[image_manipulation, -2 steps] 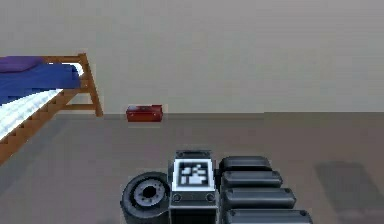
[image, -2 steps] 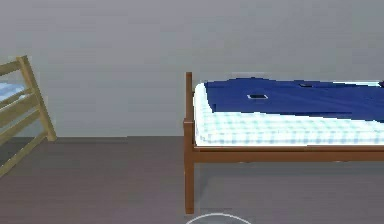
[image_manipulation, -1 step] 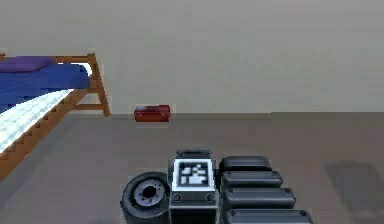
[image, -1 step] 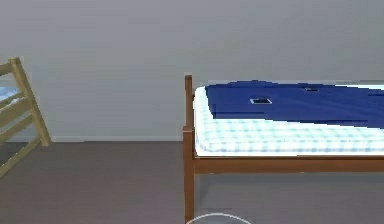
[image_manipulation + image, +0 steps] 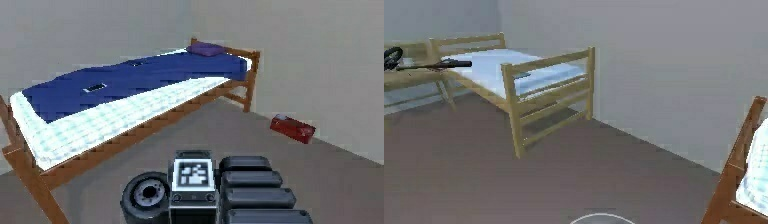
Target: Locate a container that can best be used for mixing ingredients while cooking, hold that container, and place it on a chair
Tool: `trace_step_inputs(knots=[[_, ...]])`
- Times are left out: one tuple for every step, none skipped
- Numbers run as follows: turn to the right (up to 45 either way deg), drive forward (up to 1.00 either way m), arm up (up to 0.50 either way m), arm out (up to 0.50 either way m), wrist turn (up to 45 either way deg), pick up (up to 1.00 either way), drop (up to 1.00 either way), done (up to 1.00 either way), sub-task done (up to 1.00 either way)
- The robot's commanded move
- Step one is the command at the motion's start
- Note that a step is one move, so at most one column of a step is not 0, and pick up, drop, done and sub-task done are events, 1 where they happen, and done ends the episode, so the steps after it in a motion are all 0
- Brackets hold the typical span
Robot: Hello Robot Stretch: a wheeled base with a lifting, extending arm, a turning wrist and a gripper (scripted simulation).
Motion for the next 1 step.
trace_step_inputs(knots=[[-24.0,0.00,0.00,0.00,0.0,0.00,0.00,0.00,0.00]])
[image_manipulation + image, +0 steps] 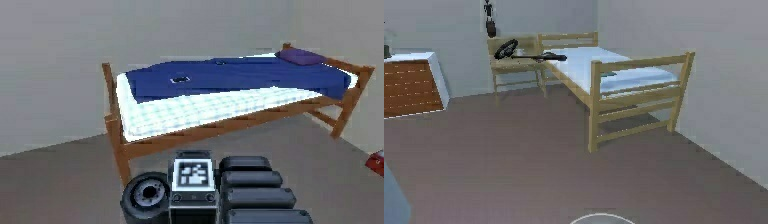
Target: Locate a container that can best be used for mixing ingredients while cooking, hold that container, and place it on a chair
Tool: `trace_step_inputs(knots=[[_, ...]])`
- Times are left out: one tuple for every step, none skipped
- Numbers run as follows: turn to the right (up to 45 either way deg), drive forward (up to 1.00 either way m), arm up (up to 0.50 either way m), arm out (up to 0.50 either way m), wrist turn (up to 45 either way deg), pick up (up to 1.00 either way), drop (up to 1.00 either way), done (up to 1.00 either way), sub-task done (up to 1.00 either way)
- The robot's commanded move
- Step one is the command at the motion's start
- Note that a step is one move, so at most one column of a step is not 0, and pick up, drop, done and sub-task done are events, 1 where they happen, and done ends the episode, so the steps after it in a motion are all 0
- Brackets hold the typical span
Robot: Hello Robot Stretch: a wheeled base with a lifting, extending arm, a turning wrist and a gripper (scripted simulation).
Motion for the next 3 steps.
trace_step_inputs(knots=[[0.0,0.10,0.00,0.00,0.0,0.00,0.00,0.00,0.00],[45.0,0.00,0.00,0.00,0.0,0.00,0.00,0.00,0.00],[12.0,0.00,0.00,0.00,0.0,0.00,0.00,0.00,0.00]])
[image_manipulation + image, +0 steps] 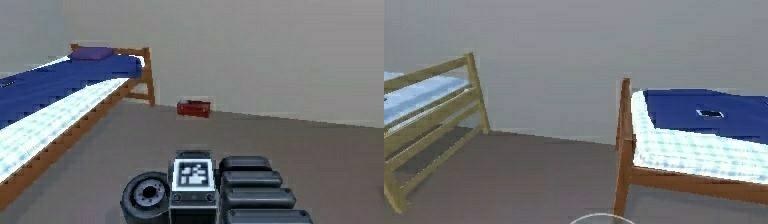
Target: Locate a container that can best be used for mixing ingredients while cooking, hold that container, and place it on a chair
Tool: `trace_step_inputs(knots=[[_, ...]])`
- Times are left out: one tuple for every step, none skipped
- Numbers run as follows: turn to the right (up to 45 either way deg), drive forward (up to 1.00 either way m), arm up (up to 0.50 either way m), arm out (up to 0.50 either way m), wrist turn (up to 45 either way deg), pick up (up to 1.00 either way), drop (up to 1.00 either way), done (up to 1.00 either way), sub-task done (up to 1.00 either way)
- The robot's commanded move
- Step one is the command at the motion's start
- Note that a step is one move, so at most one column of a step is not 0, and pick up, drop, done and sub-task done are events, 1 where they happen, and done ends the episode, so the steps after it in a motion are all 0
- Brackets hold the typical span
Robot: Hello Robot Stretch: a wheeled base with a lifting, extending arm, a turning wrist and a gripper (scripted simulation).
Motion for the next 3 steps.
trace_step_inputs(knots=[[-45.0,0.00,0.00,0.00,0.0,0.00,0.00,0.00,0.00],[-21.0,0.00,0.00,0.00,0.0,0.00,0.00,0.00,0.00],[45.0,0.00,0.00,0.00,0.0,0.00,0.00,0.00,0.00]])
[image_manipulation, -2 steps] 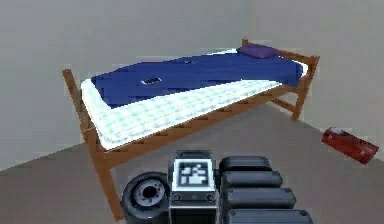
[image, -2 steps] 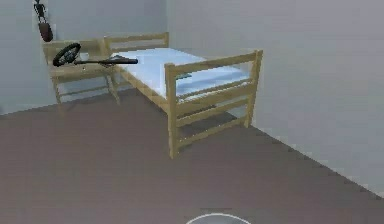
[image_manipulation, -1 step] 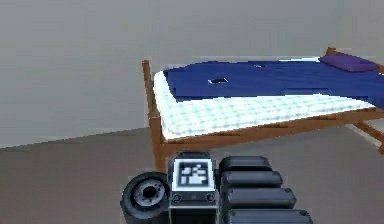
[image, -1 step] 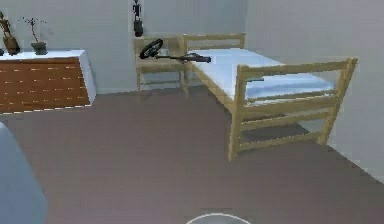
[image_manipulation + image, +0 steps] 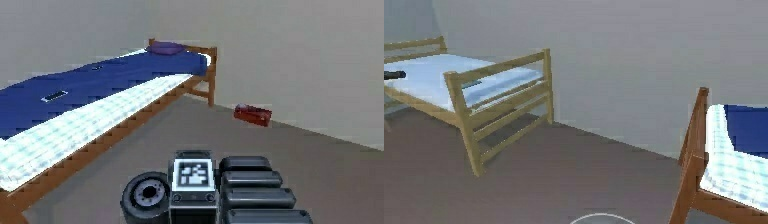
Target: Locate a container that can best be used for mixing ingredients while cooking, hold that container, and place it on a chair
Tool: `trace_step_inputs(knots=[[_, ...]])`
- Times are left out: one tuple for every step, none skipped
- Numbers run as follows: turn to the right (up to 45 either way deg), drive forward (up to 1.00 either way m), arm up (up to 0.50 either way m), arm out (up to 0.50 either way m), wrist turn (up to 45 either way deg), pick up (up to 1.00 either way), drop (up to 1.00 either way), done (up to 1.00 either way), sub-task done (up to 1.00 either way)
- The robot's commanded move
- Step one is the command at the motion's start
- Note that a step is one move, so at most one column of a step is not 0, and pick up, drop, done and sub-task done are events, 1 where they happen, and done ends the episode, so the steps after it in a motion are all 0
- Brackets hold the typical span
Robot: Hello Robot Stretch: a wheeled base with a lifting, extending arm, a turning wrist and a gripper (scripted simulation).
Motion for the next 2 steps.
trace_step_inputs(knots=[[24.0,0.00,0.00,0.00,0.0,0.00,0.00,0.00,0.00],[-45.0,0.00,0.00,0.00,0.0,0.00,0.00,0.00,0.00]])
